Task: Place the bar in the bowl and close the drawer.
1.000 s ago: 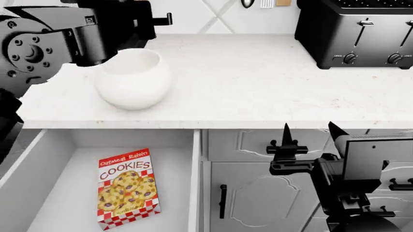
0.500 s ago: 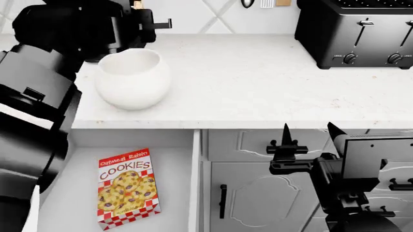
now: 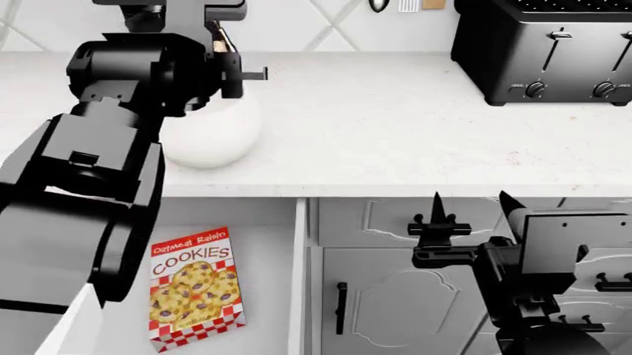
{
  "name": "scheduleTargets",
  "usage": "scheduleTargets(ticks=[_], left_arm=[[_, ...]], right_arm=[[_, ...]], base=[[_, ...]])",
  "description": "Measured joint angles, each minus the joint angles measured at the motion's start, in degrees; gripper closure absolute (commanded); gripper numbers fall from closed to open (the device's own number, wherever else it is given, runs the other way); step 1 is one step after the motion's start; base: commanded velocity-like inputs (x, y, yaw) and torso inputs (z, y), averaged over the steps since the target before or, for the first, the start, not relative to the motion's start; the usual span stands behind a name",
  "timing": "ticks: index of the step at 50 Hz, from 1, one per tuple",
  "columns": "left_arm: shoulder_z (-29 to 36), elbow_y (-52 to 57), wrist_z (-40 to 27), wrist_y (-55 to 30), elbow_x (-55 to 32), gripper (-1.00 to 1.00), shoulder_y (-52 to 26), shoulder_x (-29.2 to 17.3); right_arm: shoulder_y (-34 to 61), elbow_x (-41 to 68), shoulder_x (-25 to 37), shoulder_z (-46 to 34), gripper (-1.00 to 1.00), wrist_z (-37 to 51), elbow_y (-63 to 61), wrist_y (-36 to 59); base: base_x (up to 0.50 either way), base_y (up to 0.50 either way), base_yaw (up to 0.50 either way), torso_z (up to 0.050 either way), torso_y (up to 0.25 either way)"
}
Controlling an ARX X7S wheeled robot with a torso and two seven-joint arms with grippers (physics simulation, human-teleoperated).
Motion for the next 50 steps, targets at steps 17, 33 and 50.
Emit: scheduleTargets(ticks=[17,33,50], left_arm=[[-7.86,-0.32,0.05,-0.17,8.2,1.0,0.98,0.37],[-15.93,-0.37,0.3,-0.08,17.15,1.0,1.76,0.03],[-17.6,-0.37,1.15,-0.24,19.68,-1.0,2.17,0.09]], right_arm=[[-0.33,0.17,0.08,-0.3,-1.0,0.22,0.92,-0.94],[-0.15,0.39,0.21,-0.79,-1.0,0.56,1.37,-1.24],[-0.27,0.65,0.37,-1.09,-1.0,0.82,1.9,-1.83]], base=[[0.0,0.0,0.0,0.0,0.0],[0.0,0.0,0.0,0.0,0.0],[0.0,0.0,0.0,0.0,0.0]])
